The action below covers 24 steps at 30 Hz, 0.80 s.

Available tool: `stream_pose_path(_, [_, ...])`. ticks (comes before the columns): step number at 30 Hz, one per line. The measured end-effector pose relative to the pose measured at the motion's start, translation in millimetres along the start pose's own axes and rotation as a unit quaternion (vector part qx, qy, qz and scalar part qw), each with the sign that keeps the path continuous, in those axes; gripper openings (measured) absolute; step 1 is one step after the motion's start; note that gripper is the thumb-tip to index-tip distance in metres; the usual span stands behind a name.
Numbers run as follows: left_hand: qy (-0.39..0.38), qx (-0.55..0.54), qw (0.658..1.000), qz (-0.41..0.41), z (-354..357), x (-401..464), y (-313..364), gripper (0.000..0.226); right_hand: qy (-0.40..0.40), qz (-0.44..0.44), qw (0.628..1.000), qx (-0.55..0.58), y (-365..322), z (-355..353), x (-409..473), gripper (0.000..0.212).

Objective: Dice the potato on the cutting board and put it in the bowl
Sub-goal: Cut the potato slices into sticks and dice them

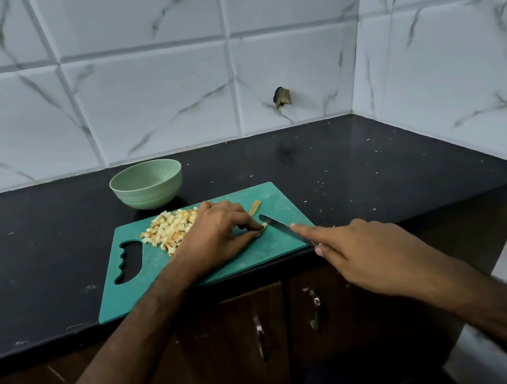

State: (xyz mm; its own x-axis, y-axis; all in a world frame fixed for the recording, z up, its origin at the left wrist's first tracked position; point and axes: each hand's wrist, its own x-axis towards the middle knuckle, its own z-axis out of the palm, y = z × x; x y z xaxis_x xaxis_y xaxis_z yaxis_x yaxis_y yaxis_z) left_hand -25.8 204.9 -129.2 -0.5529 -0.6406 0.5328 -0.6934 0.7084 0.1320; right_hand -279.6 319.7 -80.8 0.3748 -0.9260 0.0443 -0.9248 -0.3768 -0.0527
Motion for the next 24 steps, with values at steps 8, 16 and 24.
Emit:
stream_pose_path(8, [0.019,0.013,1.000,-0.001,-0.6,-0.9,-0.6,0.013,0.026,0.007,0.997,-0.071,-2.4,8.4,0.7,0.054])
stream_pose_path(16, [0.007,0.019,1.000,-0.004,-2.1,-1.2,-1.0,0.013,0.030,0.015,0.998,0.055,10.2,10.1,10.2,0.050])
stream_pose_path(24, [0.015,0.018,1.000,-0.004,-1.1,-1.0,-0.7,0.011,0.005,-0.002,0.999,0.049,3.3,9.3,8.1,0.051])
